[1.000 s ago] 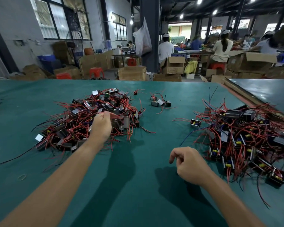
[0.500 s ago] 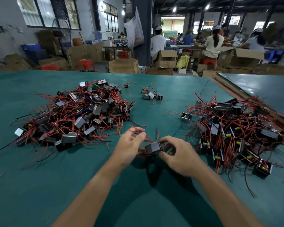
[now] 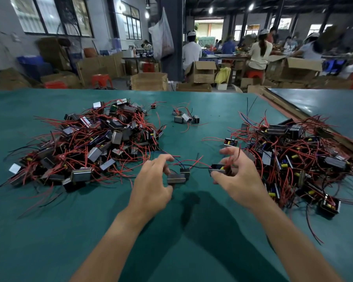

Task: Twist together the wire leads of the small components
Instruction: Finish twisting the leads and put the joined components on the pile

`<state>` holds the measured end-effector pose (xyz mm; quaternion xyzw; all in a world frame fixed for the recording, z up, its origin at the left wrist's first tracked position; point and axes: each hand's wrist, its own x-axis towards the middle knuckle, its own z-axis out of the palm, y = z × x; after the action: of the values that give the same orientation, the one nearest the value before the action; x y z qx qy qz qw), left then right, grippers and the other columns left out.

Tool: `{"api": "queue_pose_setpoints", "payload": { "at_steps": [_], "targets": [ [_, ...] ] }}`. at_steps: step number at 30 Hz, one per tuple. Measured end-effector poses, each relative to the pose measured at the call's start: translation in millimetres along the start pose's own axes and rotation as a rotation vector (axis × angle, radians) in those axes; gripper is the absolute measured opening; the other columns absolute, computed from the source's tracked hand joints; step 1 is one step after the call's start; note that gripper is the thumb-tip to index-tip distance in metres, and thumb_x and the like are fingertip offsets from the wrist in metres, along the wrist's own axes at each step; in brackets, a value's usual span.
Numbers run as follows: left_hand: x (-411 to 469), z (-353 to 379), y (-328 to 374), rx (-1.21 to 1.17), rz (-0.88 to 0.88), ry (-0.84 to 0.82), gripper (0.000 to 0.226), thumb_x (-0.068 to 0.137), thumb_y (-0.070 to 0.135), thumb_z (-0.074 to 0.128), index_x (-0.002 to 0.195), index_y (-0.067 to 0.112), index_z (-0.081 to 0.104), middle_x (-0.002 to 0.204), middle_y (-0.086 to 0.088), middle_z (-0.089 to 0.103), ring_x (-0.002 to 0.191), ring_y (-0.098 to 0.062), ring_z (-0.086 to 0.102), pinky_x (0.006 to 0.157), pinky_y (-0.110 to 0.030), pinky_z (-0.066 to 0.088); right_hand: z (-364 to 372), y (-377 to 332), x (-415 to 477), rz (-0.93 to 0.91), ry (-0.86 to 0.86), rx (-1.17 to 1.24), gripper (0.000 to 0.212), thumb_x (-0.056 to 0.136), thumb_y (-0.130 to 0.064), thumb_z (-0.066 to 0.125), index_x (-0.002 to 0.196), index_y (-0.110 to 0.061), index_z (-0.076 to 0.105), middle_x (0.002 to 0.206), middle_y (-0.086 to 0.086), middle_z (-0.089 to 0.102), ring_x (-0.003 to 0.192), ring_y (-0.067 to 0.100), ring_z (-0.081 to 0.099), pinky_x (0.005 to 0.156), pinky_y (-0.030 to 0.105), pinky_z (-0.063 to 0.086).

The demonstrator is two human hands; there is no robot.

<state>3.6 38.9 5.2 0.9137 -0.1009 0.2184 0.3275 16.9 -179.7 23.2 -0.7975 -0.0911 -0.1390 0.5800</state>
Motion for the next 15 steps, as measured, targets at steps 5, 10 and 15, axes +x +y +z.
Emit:
{"api": "queue_pose_setpoints", "payload": {
  "at_steps": [5, 10, 15],
  "targets": [
    [-3, -2, 5, -0.014, -0.066, -0.313, 0.057, 0.065, 0.037, 0.076, 0.116, 0.041, 0.05, 0.081, 0.016, 0.063, 0.078, -0.005, 0.055, 0.076, -0.032, 0.046, 3, 3, -5, -0.005, -0.234, -0.401, 0.022, 0.071, -0.024, 0.082, 0.077, -0.027, 0.062, 0.075, -0.009, 0.063, 0.063, 0.009, 0.057, 0.065, 0.024, 0.05],
    [0, -10, 5, -0.162, -0.16, -0.183, 0.055, 0.071, 0.028, 0.075, 0.117, 0.039, 0.048, 0.071, 0.018, 0.069, 0.07, -0.004, 0.063, 0.077, -0.033, 0.053, -4, -7, -8, 0.014, -0.419, -0.535, 0.02, 0.071, -0.032, 0.082, 0.078, -0.024, 0.066, 0.073, -0.006, 0.066, 0.071, 0.015, 0.061, 0.071, 0.03, 0.051],
    [6, -11, 5, -0.359, -0.295, -0.031, 0.028, 0.085, 0.038, 0.067, 0.105, 0.033, 0.049, 0.064, 0.007, 0.072, 0.061, -0.017, 0.069, 0.074, -0.043, 0.057, -19, -22, -11, 0.06, -0.725, -0.45, 0.031, 0.068, -0.024, 0.086, 0.093, -0.022, 0.067, 0.081, 0.0, 0.066, 0.067, 0.009, 0.057, 0.071, 0.035, 0.052]
  ]
}}
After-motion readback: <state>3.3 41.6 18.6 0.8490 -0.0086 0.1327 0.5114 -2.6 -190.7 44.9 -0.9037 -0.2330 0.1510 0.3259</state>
